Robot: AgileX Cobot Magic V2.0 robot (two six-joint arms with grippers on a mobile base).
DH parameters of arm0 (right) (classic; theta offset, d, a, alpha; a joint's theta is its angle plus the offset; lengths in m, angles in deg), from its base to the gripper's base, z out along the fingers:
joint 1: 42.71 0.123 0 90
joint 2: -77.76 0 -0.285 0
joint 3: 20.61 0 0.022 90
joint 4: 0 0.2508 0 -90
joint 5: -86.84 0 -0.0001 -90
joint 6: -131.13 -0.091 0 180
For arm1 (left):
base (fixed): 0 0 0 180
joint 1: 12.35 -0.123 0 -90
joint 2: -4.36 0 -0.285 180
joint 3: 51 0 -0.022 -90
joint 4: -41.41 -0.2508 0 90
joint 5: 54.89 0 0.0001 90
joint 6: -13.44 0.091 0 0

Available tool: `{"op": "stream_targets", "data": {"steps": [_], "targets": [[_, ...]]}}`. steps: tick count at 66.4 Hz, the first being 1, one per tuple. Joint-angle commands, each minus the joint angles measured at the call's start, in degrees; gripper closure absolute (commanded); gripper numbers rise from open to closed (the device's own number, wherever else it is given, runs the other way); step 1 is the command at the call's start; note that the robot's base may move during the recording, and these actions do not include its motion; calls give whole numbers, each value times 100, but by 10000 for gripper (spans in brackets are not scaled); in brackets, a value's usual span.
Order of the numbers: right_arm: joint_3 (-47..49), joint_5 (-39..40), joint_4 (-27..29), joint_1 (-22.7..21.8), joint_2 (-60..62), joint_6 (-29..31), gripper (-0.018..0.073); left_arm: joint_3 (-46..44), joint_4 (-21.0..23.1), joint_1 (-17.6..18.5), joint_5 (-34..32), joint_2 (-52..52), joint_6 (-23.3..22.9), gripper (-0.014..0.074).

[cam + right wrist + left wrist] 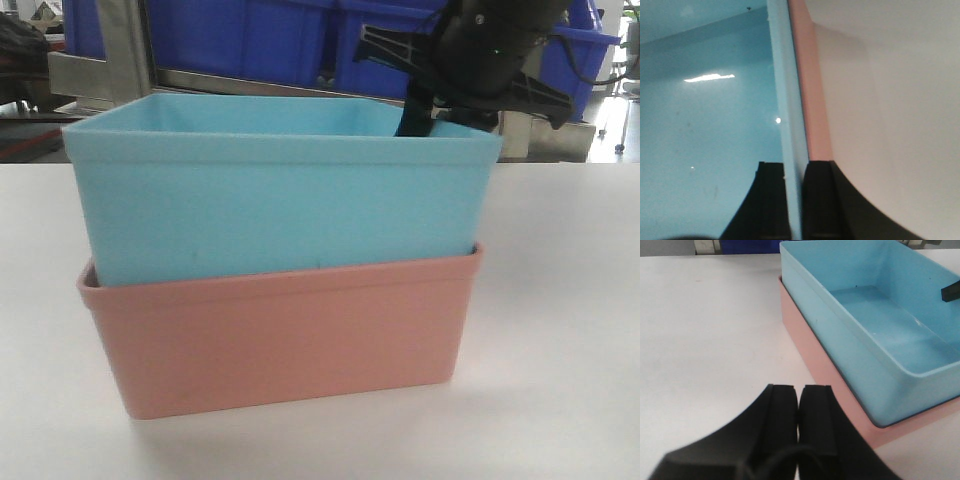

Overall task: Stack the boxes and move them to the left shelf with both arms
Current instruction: 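Open the right gripper and raise it off the blue bin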

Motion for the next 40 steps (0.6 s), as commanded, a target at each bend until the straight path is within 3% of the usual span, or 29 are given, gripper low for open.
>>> {"op": "stream_targets", "data": {"steps": [1, 12, 28, 35, 40], "targets": [[176, 302, -268, -41, 294, 14, 503, -161, -19, 17, -477, 7, 9, 606], [176, 128, -304, -41, 300, 356, 449, -161, -19, 17, -477, 7, 9, 606], [301, -149, -380, -41, 409, 700, -1, -161, -19, 17, -385, -6, 9, 585], [535, -532, -553, -41, 535, 821, -33, -161, -19, 17, -306, -14, 9, 514], [688, -741, -700, -41, 649, 821, -32, -183, 6, 17, -253, -14, 9, 416]]}}
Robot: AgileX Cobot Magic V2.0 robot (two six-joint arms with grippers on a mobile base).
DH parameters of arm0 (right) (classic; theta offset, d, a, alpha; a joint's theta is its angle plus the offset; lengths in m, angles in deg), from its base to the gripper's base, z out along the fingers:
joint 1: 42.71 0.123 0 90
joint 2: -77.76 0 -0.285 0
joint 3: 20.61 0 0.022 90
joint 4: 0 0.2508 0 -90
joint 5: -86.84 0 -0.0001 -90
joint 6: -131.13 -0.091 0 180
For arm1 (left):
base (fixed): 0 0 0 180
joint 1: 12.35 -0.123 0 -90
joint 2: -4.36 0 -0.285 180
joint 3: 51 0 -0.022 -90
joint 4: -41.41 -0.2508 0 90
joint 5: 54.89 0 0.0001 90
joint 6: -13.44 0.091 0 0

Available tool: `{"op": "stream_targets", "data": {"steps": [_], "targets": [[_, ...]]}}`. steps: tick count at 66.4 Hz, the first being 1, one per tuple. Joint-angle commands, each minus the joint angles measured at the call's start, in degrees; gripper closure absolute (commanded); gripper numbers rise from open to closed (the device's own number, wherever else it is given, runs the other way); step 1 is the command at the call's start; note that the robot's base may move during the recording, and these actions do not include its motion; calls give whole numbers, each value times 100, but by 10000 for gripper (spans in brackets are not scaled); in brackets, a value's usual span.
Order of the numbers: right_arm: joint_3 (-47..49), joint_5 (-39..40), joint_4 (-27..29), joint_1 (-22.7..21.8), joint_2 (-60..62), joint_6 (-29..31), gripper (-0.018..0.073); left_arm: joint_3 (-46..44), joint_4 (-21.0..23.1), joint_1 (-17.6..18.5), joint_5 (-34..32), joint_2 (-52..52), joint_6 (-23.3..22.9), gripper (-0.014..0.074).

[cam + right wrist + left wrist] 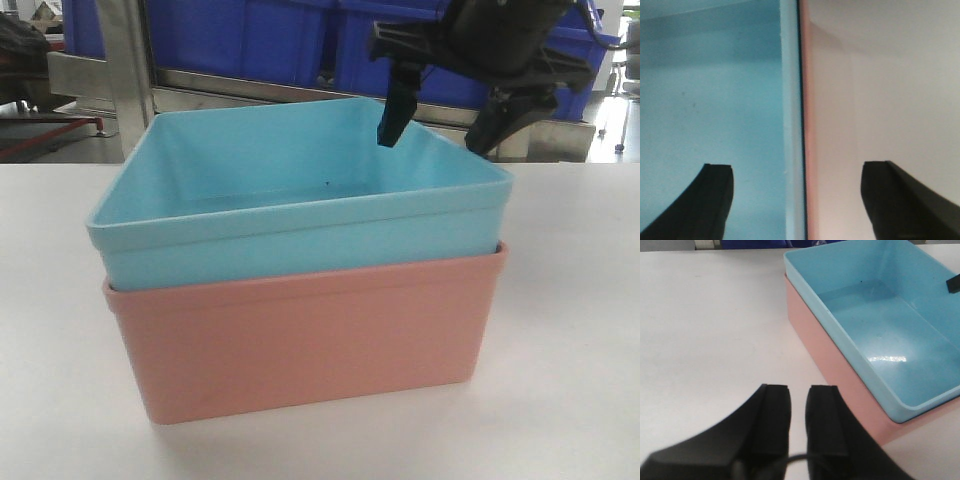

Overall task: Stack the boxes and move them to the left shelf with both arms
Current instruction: 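Open the right gripper and raise it off the blue bin, then lower both grippers onto opposite rims of the stacked bins and close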

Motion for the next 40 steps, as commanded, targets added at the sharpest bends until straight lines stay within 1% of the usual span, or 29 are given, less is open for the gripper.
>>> {"op": "stream_targets", "data": {"steps": [1, 5, 9, 15, 17, 21, 24, 31, 34, 40], "targets": [[386, -36, -248, -41, 465, 129, -32, -198, 14, 17, -350, -14, 9, 383], [520, -267, -348, -41, 533, 168, -32, -254, 43, 17, -339, -42, 9, 272], [651, -499, -420, -41, 572, 277, -32, -381, 172, 17, -262, -124, 9, 167], [795, -890, -418, -41, 579, 595, -32, -683, 433, 17, -56, -395, 9, 72], [824, -1014, -418, -41, 579, 676, -32, -813, 550, 17, 39, -541, 9, 56], [830, -1178, -418, -41, 579, 764, -32, -1030, 759, 17, 187, -849, 9, 54], [830, -1302, -418, -41, 579, 867, -32, -1238, 1023, 17, 298, -1137, 9, 53], [830, -1375, -382, -41, 579, 1040, -32, -1740, 1456, 17, 419, -1913, 9, 53], [832, -1375, -303, -41, 579, 1097, -32, -1963, 1556, 17, 440, -2225, 9, 54], [838, -1330, -150, -41, 573, 1222, -32, -2460, 1566, 17, 575, -2989, 9, 54]]}}
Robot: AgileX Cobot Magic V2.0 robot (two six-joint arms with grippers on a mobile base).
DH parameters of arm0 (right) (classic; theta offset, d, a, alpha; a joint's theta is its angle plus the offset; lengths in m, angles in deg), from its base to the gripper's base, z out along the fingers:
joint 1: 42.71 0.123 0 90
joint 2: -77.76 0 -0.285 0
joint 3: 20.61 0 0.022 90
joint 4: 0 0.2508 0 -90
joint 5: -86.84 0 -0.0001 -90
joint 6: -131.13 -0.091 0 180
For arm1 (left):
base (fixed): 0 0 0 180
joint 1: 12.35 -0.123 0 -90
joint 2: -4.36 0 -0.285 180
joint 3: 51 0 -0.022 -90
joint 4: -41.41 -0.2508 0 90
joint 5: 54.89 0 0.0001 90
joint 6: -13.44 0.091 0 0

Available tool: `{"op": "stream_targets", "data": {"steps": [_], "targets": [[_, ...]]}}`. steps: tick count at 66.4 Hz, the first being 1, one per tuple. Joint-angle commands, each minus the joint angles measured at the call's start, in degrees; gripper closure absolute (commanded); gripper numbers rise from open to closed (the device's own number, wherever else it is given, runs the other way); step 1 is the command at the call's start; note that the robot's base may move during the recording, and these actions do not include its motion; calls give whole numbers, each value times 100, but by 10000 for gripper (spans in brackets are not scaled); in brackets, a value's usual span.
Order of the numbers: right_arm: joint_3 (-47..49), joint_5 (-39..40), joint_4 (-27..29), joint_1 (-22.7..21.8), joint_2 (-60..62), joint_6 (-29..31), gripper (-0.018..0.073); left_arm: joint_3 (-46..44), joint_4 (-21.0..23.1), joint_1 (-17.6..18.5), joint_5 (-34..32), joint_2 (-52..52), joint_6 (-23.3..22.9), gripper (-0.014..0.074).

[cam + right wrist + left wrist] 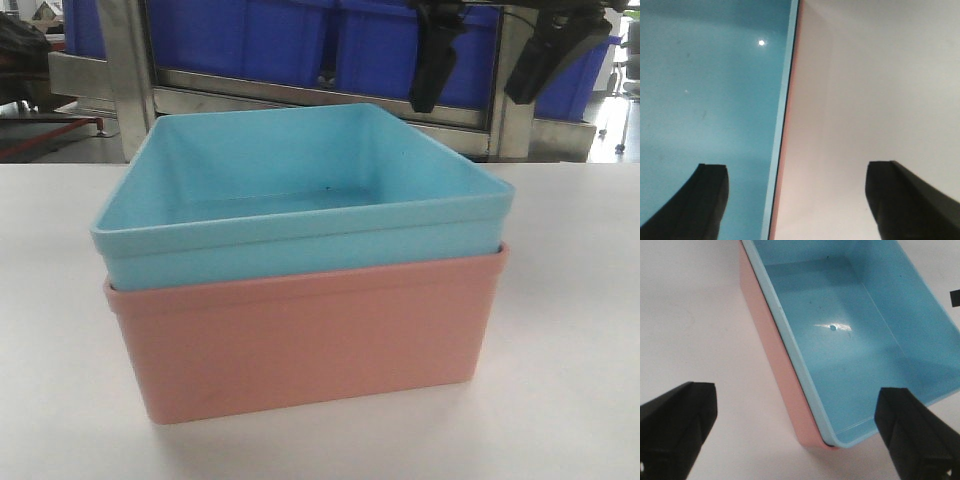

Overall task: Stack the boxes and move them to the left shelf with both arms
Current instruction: 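Lower both grippers onto opposite rims of the stacked bins and close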

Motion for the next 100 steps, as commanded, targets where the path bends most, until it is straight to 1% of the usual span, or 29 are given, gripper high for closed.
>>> {"op": "stream_targets", "data": {"steps": [1, 14, 22, 30, 33, 48, 69, 75, 80, 84, 92, 100], "targets": [[219, 251, 124, -41, 293, 207, -32, -573, 166, 17, -186, -562, 9, 54], [253, 313, 311, -41, 79, 232, -32, -1571, 290, 17, 234, -1854, -12, 64], [253, 341, 393, -41, -146, 232, -32, -2069, 250, 17, 598, -2534, -270, 64], [253, 448, 412, -34, -359, 232, -32, -2391, 251, 17, 847, -3162, -342, 64], [253, 495, 436, -34, -428, 232, -32, -2457, 251, 17, 906, -3401, -450, 64], [253, 696, 540, -29, -748, 232, -32, -2585, 285, 17, 930, -4278, -566, 64], [253, 724, 540, -29, -1312, 232, -23, -2585, 285, 17, 918, -4798, -566, 64], [253, 718, 540, -29, -1426, 232, 35, -2585, 285, 17, 865, -4881, -566, 64], [253, 699, 540, -29, -1507, 232, 122, -2585, 285, 17, 837, -4938, -566, 68], [253, 686, 540, -29, -1527, 233, 208, -2585, 308, 17, 848, -4977, -566, 96], [253, 698, 534, -29, -1527, 239, 389, -2585, 393, 17, 874, -5034, -566, 210], [253, 691, 534, -29, -1527, 239, 517, -2585, 559, 17, 915, -5078, -566, 376]]}}
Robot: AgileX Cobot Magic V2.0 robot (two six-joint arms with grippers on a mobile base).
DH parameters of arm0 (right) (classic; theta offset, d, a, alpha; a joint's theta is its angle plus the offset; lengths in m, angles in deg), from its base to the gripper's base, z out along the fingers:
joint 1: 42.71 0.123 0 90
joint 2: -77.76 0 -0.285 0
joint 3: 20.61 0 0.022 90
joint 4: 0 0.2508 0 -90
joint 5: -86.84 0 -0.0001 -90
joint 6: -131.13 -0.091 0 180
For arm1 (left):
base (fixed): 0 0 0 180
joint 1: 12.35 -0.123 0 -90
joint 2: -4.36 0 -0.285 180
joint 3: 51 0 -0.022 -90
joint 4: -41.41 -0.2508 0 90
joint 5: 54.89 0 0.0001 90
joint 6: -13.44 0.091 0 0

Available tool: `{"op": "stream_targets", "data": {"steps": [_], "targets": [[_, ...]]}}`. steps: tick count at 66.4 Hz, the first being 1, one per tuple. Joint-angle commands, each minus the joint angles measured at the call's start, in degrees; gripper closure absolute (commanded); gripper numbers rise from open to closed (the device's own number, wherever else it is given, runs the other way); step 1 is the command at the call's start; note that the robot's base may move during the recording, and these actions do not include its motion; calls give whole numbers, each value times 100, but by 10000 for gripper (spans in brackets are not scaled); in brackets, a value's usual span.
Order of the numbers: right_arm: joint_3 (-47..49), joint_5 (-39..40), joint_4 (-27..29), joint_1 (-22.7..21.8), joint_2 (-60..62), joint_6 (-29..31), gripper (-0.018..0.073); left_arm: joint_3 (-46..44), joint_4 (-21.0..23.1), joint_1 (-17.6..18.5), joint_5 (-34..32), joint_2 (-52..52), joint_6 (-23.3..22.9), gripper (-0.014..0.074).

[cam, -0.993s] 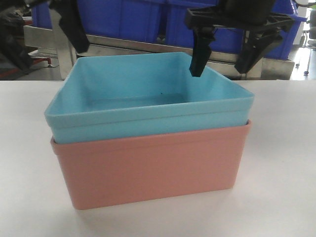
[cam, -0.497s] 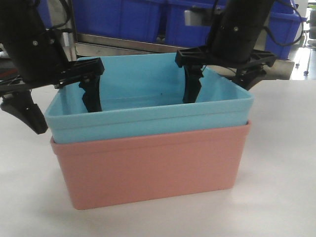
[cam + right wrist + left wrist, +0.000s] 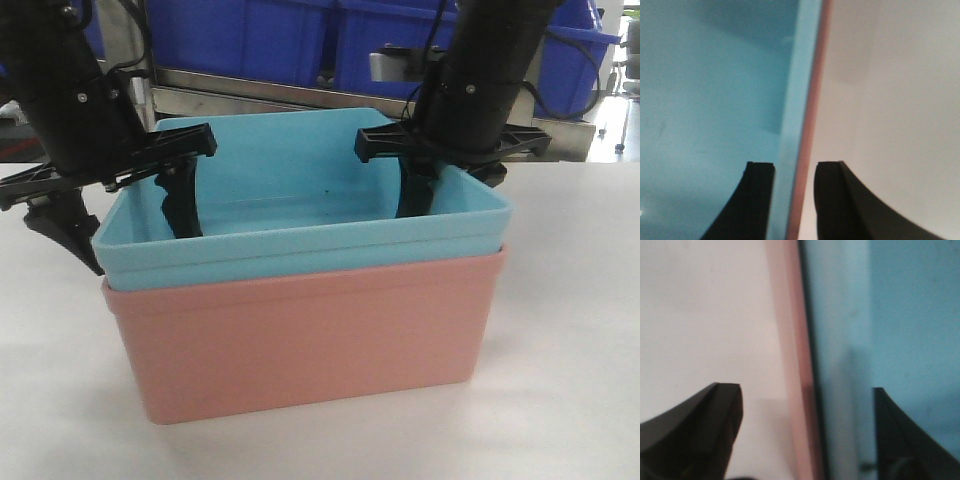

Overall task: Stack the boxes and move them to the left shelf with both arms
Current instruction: 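Lower both grippers onto opposite rims of the stacked bins and close, then lift the stacked bins off the table with both grippers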

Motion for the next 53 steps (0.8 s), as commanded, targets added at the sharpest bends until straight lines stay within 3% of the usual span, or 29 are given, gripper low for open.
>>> {"op": "stream_targets", "data": {"steps": [1, 13, 36, 41, 53], "targets": [[123, 132, 35, -9, 182, -40, 514, -63, 179, 38, -110, 72, -59, 386], [123, 85, 35, -9, 182, -40, 503, -63, 327, 38, -83, 48, -59, 617], [111, -27, -179, -9, 634, -570, 503, -63, 254, 148, -264, 375, -176, 602], [111, -57, -371, -9, 843, -813, 503, -63, -141, 252, -346, 603, -525, 602], [111, -151, -876, 3, 1471, -1297, 503, -63, -1699, 594, -270, 1243, -1617, 602]]}}
